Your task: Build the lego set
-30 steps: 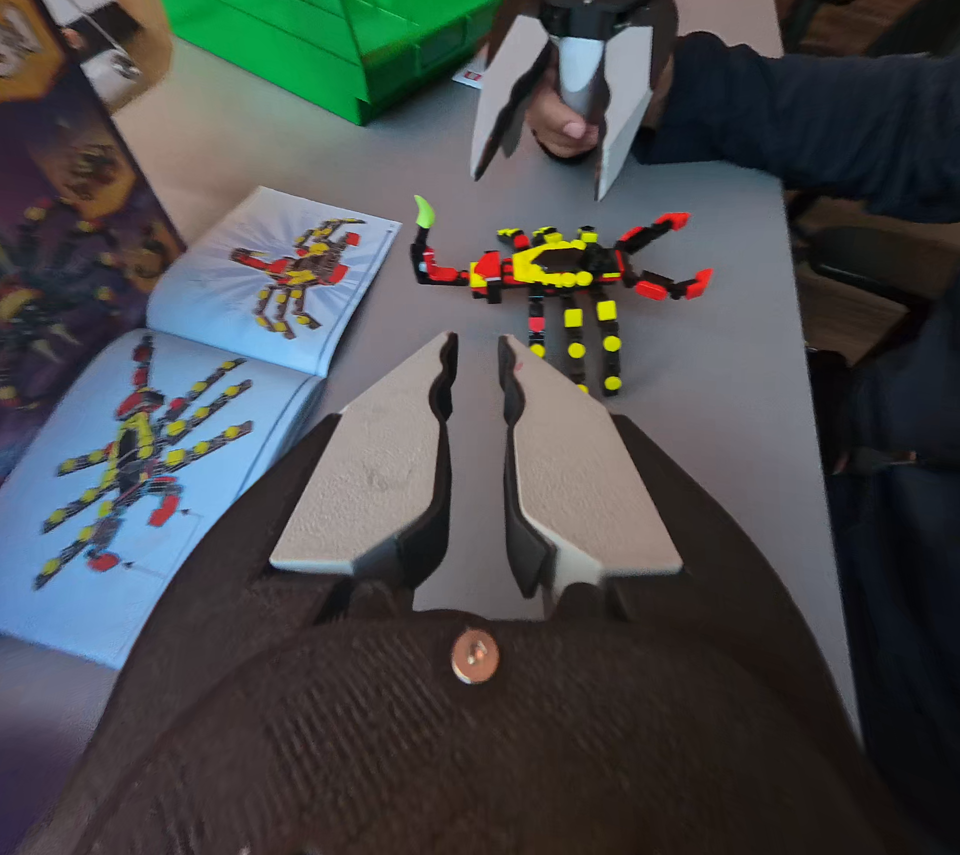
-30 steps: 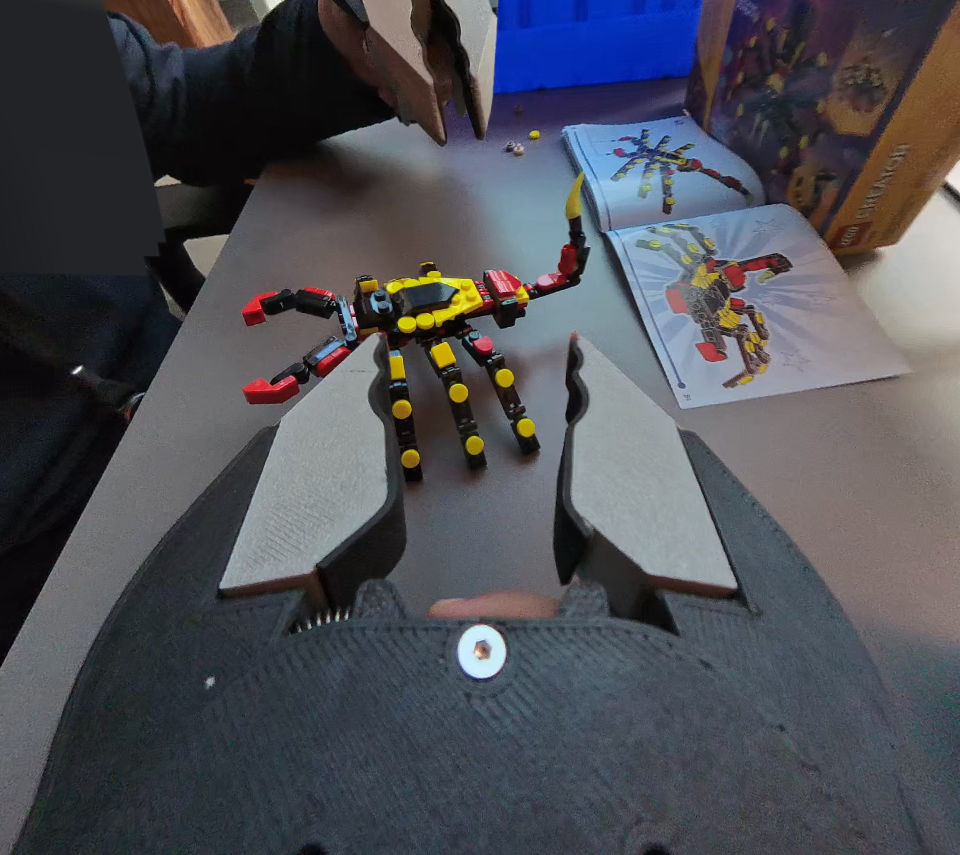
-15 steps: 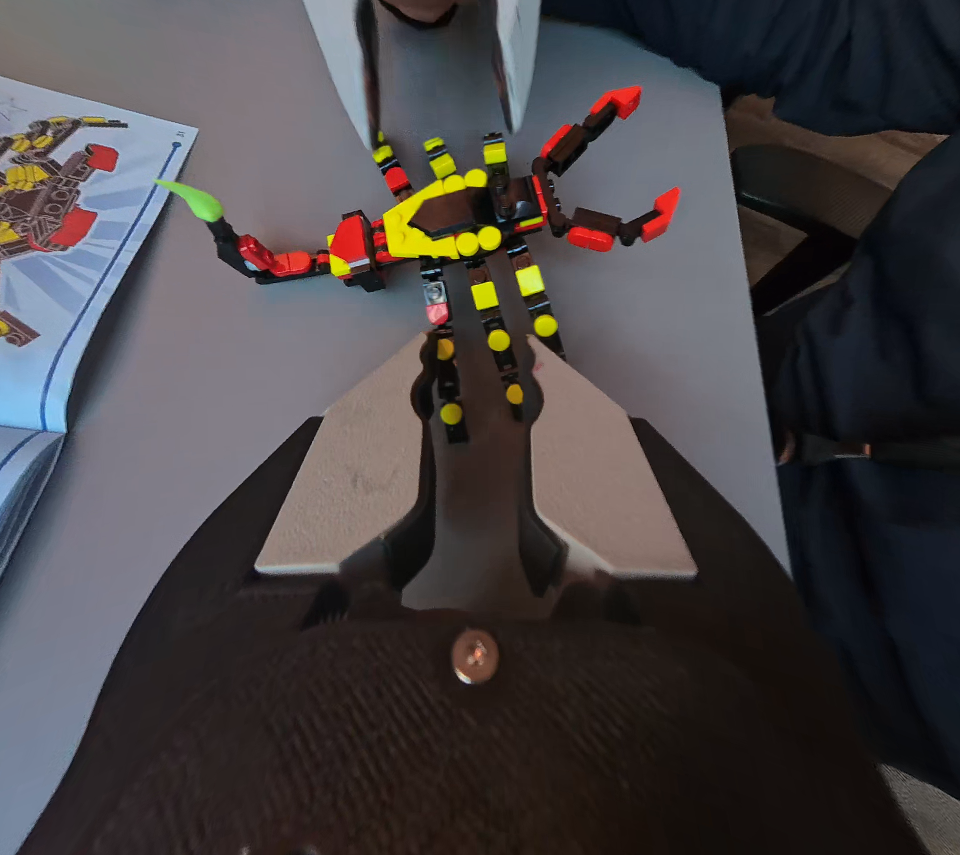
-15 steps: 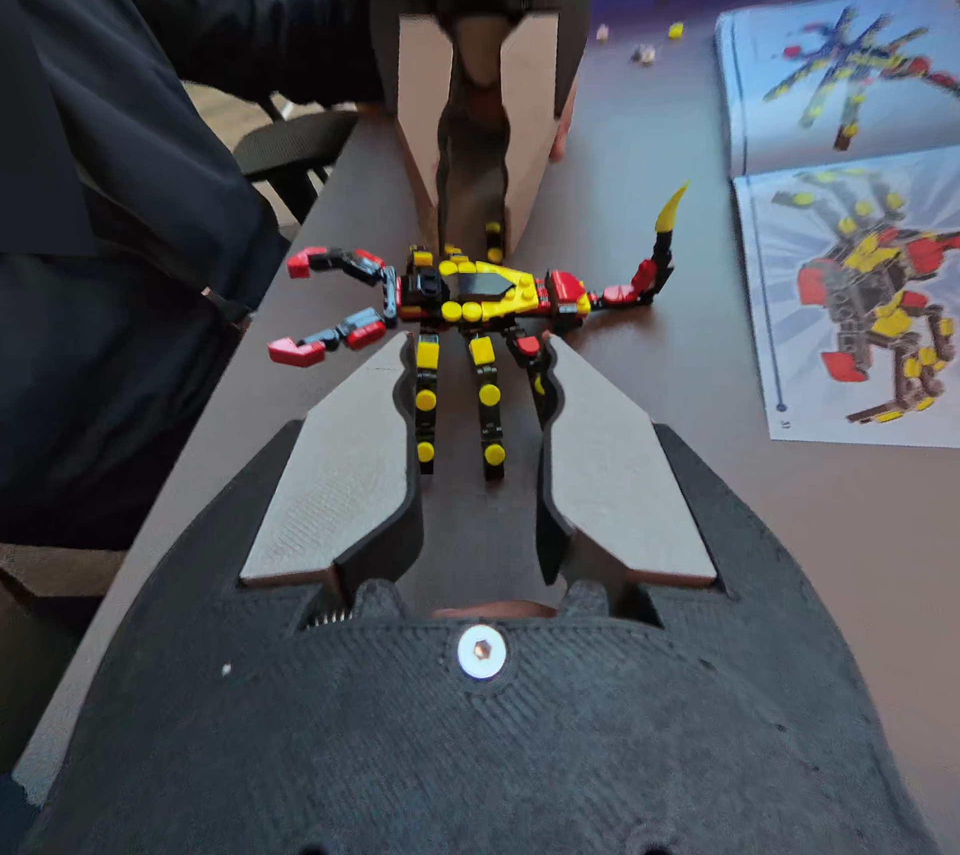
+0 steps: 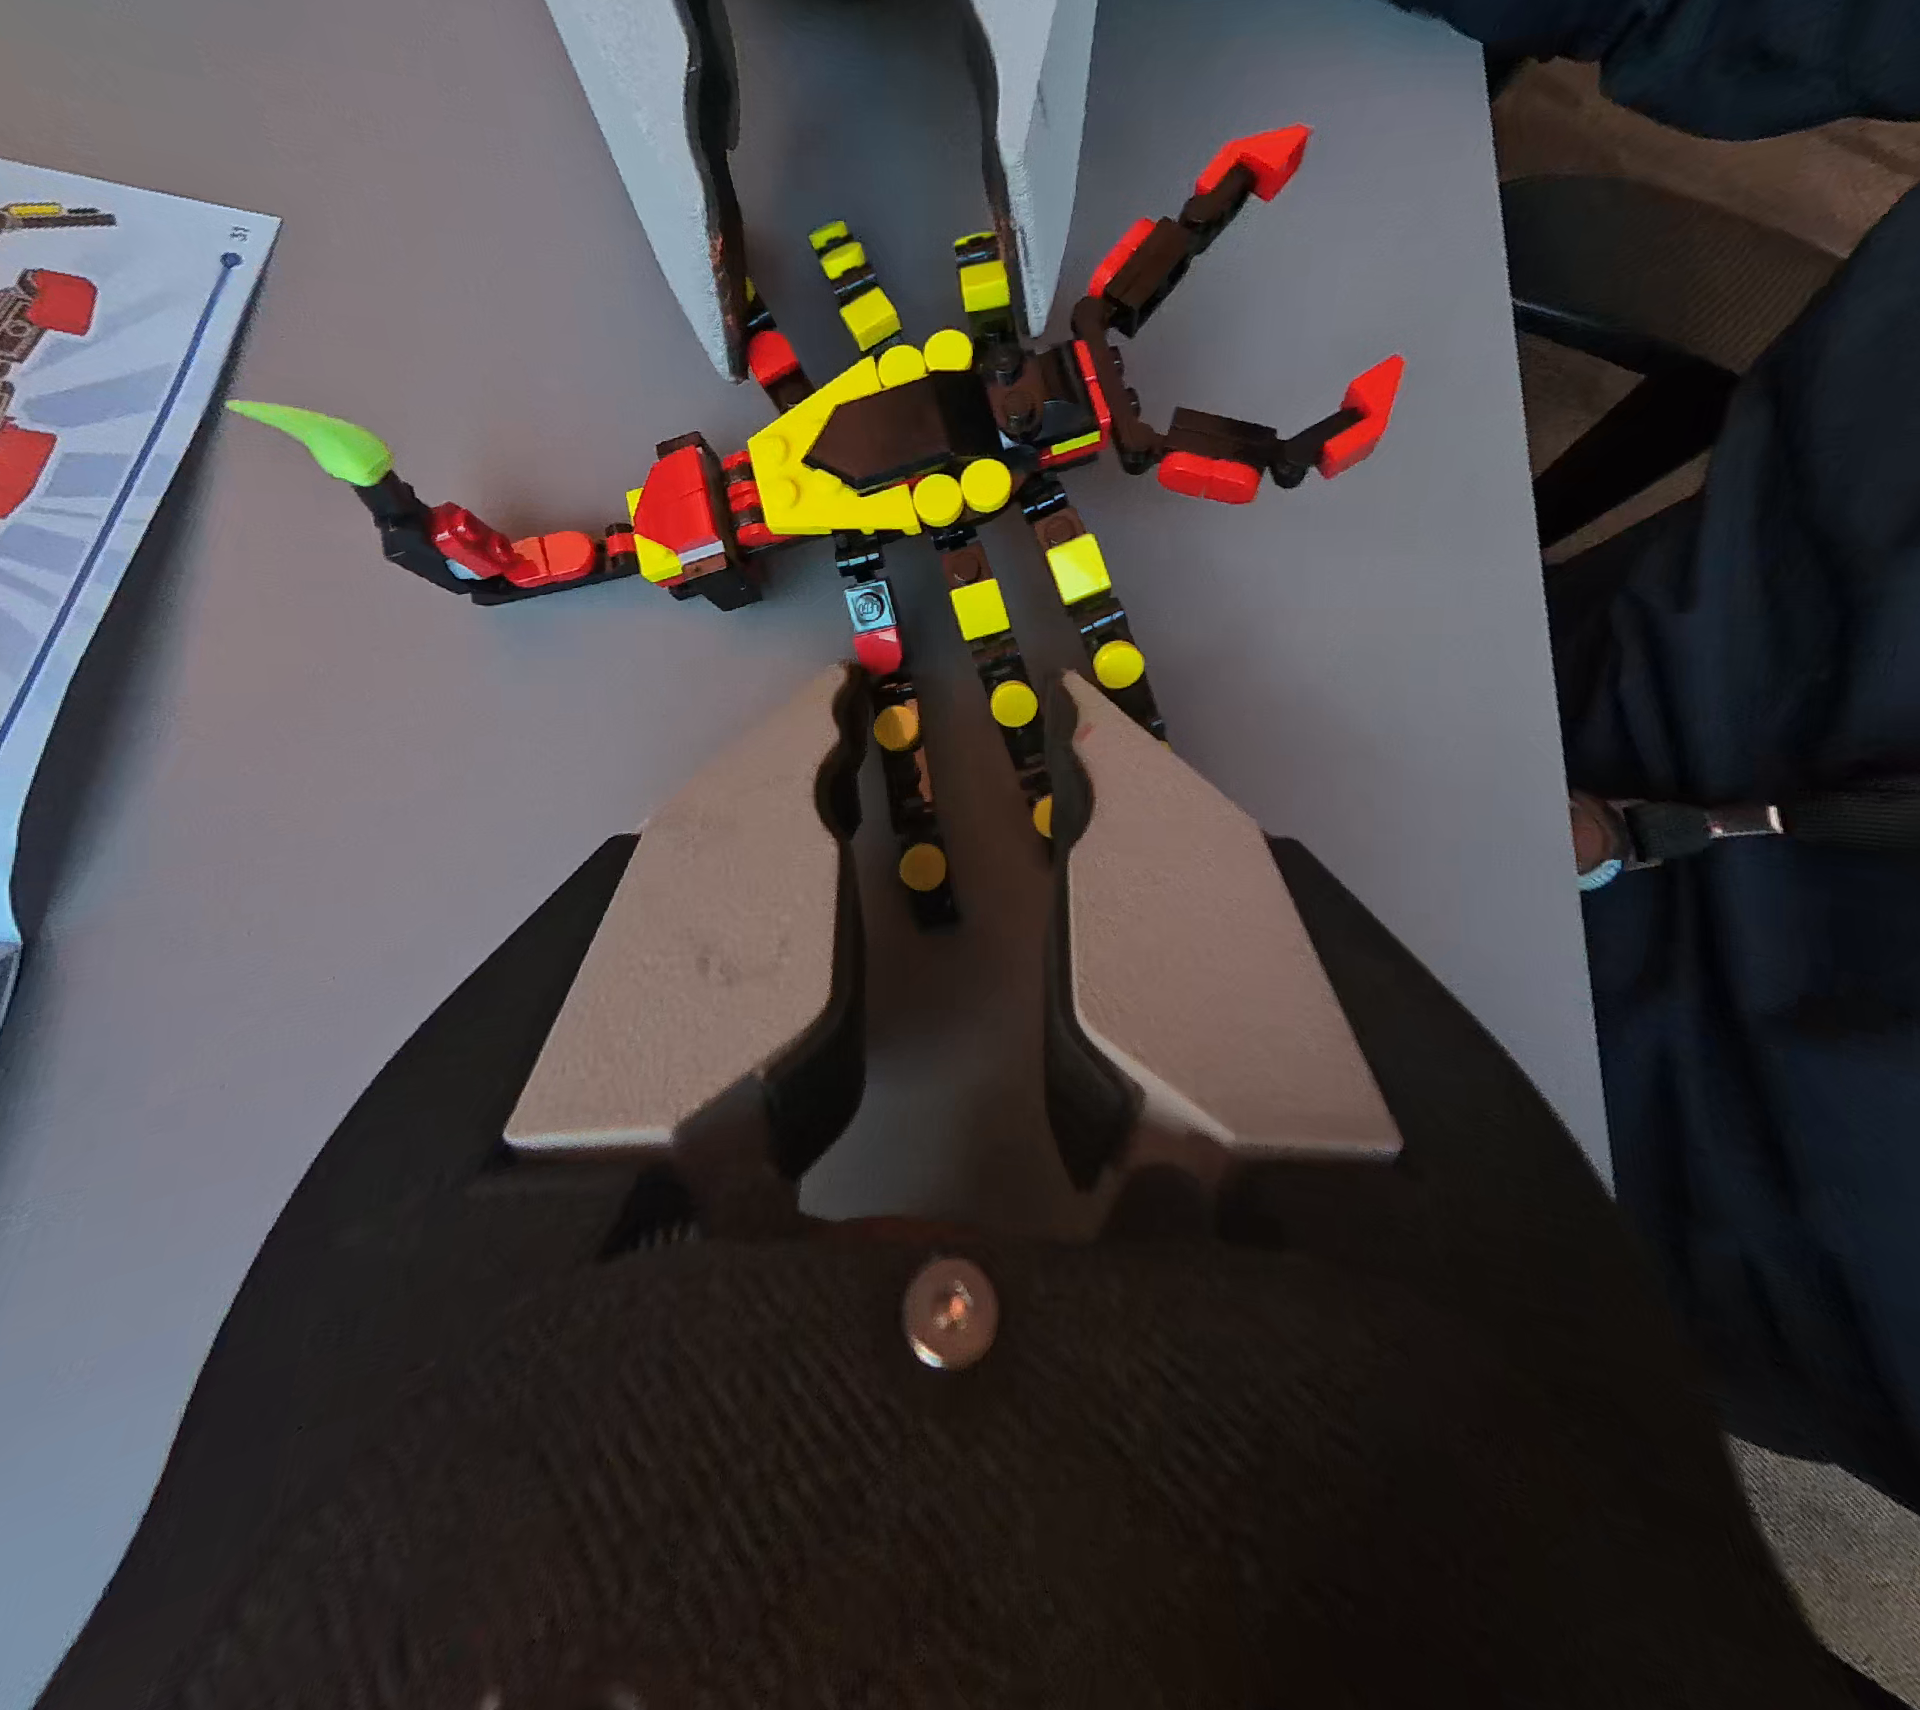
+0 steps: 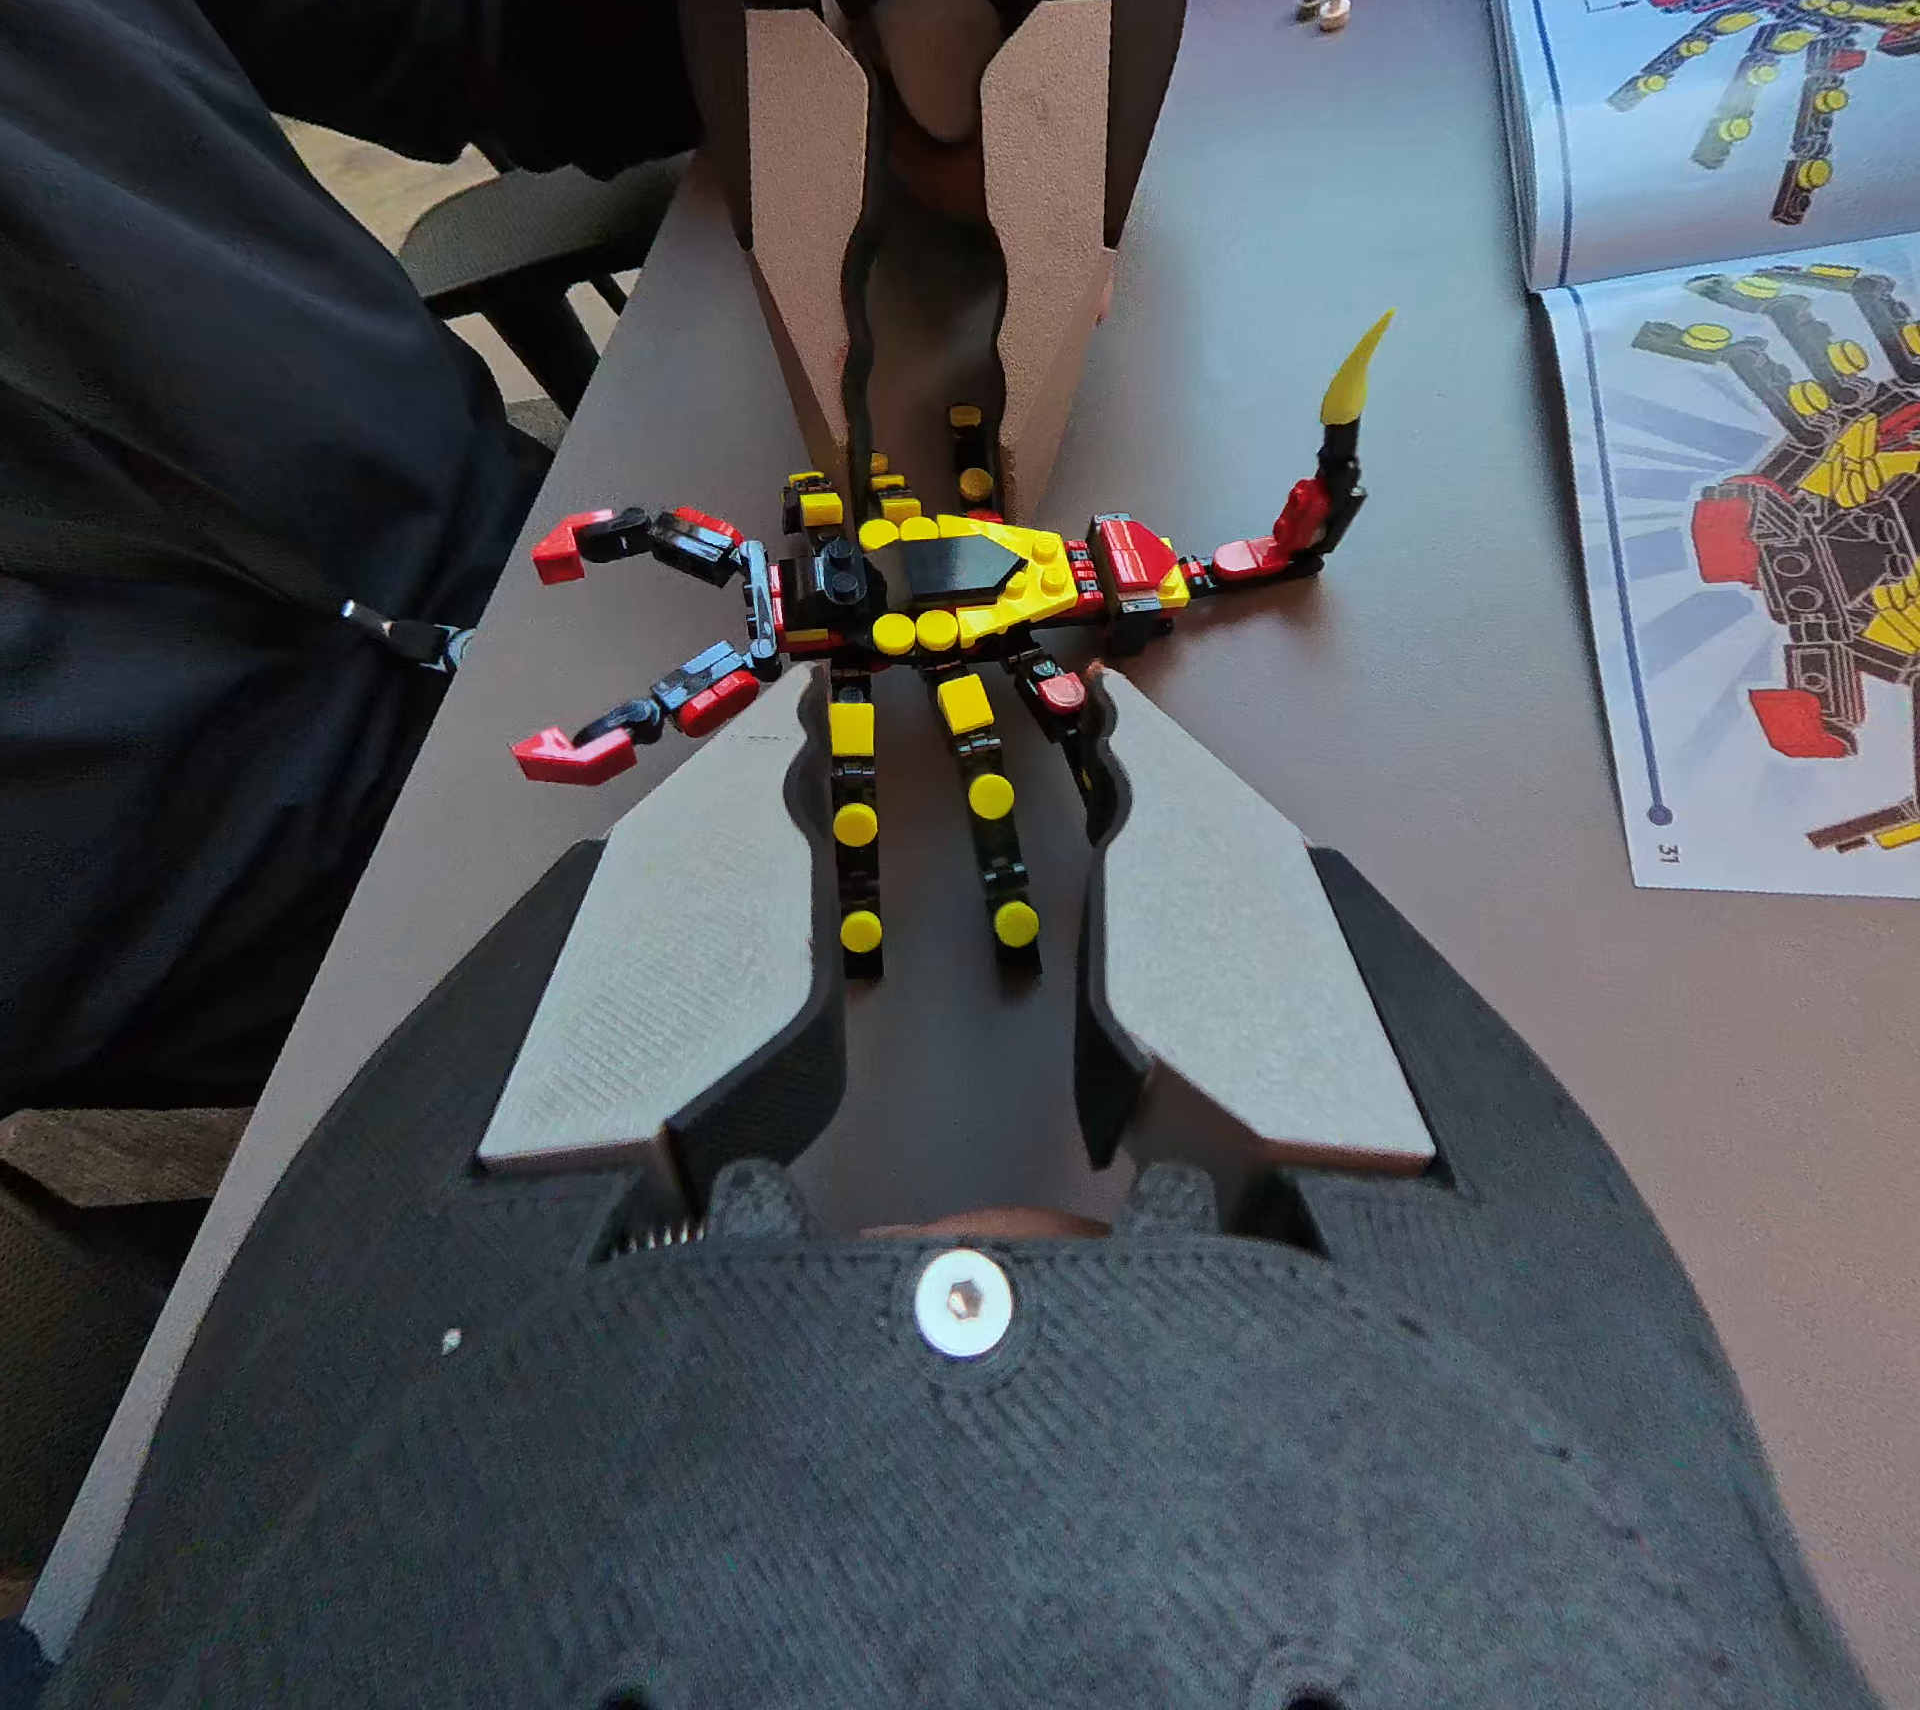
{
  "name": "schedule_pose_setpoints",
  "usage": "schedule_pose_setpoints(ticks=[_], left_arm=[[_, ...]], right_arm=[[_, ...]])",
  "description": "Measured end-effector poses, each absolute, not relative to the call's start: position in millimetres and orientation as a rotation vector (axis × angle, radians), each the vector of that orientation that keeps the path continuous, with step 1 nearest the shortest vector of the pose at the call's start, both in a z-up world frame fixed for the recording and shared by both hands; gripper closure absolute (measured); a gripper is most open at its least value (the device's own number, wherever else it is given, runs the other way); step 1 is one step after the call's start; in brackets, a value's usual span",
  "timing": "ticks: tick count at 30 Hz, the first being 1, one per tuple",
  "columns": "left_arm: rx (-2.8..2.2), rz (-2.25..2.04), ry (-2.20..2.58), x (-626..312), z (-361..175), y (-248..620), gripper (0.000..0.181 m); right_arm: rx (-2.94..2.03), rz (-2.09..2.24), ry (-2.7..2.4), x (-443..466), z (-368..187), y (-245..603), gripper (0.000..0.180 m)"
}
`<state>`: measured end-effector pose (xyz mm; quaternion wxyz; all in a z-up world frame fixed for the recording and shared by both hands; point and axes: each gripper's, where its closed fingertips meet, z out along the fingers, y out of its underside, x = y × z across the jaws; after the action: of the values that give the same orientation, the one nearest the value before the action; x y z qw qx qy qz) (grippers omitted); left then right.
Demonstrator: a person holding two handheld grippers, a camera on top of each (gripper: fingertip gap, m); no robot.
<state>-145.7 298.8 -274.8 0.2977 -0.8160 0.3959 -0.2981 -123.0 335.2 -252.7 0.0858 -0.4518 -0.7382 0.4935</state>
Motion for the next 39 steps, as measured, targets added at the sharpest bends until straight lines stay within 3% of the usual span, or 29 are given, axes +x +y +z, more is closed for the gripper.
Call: schedule_pose_setpoints(ticks=[10, 19, 27, 33, 39], left_arm=[[-2.016, -0.640, 1.034, -153, -258, 312, 0.166], [-1.748, -0.256, 1.197, -158, -246, 318, 0.166], [-1.497, -0.063, 1.259, -152, -226, 315, 0.167], [-1.487, -0.045, 1.278, -153, -230, 314, 0.167], [-1.474, -0.087, 1.284, -149, -230, 310, 0.166]], right_arm=[[-1.340, 1.655, -1.962, -125, -225, 350, 0.137], [-1.399, 1.725, -1.868, -127, -220, 359, 0.133], [-1.358, 1.713, -1.976, -123, -225, 341, 0.156], [-1.361, 1.853, -1.963, -122, -217, 330, 0.137], [-1.416, 1.737, -1.979, -131, -227, 329, 0.156]])
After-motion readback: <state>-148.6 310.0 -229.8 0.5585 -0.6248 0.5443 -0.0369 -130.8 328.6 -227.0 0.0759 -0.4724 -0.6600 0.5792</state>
